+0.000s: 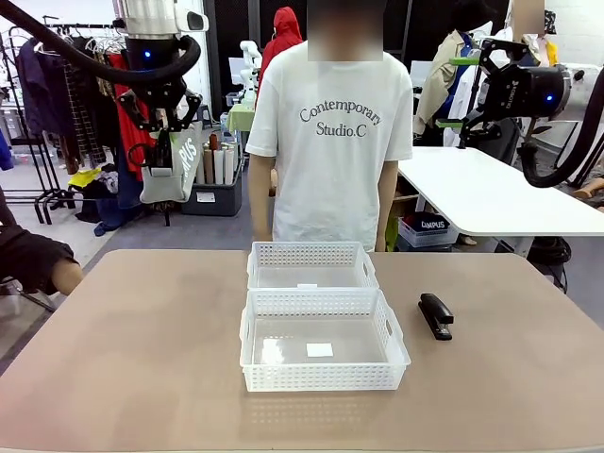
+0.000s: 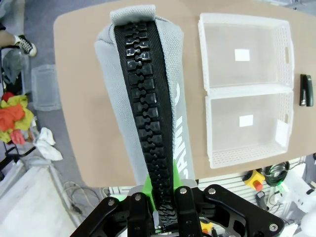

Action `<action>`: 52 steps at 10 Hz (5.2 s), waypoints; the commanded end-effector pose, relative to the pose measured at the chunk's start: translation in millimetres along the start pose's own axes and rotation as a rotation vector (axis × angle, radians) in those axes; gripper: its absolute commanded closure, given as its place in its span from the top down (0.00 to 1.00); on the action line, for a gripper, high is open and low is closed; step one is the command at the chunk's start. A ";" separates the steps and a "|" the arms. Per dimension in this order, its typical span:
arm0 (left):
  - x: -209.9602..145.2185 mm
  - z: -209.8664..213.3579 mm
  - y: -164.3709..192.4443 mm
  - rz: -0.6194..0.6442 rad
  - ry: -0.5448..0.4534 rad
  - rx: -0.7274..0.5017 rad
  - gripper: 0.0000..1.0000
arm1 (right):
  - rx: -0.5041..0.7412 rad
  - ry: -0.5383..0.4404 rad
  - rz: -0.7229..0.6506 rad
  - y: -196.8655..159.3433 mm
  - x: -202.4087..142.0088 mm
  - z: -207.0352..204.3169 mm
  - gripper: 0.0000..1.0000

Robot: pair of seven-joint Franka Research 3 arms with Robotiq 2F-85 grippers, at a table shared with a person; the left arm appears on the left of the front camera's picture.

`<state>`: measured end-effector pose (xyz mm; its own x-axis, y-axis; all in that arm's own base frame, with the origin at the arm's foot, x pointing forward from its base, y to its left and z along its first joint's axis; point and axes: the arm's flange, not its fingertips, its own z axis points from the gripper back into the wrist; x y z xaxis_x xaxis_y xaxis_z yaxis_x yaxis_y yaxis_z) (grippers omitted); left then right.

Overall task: Distribute items into two baskets.
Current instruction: Move the picked Pencil pouch towards the Organizing basket indicated by the person, stopping as directed.

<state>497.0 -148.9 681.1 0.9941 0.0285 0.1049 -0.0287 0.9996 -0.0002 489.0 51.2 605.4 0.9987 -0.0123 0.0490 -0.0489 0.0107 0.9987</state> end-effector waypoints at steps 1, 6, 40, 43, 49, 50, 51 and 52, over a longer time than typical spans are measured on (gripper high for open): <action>-1.3 2.8 1.9 0.004 -0.005 -0.001 0.00 | 0.001 0.000 0.003 1.8 -0.4 0.2 1.00; -1.3 2.8 1.9 0.004 -0.005 -0.001 0.00 | 0.001 0.000 0.003 1.8 -0.4 0.2 1.00; 3.5 -72.1 -180.6 -1.391 0.084 0.033 0.00 | 0.001 0.000 0.003 1.8 -0.4 0.2 1.00; 0.6 -81.2 -193.7 -1.437 0.102 -0.014 0.00 | 0.001 0.000 0.003 1.8 -0.4 0.2 1.00; -2.7 -94.8 -209.2 -1.489 0.112 -0.095 0.00 | 0.001 0.000 0.003 1.8 -0.4 0.2 1.00; -2.8 -91.7 -207.9 -1.467 0.102 -0.111 0.00 | 0.001 0.000 0.003 1.8 -0.4 0.2 1.00; -3.0 -87.5 -205.4 -1.430 0.079 -0.109 0.00 | 0.001 0.000 0.003 1.8 -0.4 0.2 1.00; -6.2 -101.3 -208.8 -1.461 0.118 -0.078 0.00 | 0.001 0.000 0.003 1.8 -0.4 0.2 1.00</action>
<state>508.1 -357.2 581.6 0.1424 -0.9898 -0.0087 0.9895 0.1426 -0.0239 489.0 51.2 605.4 0.9987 -0.0123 0.0490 -0.0488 0.0108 0.9987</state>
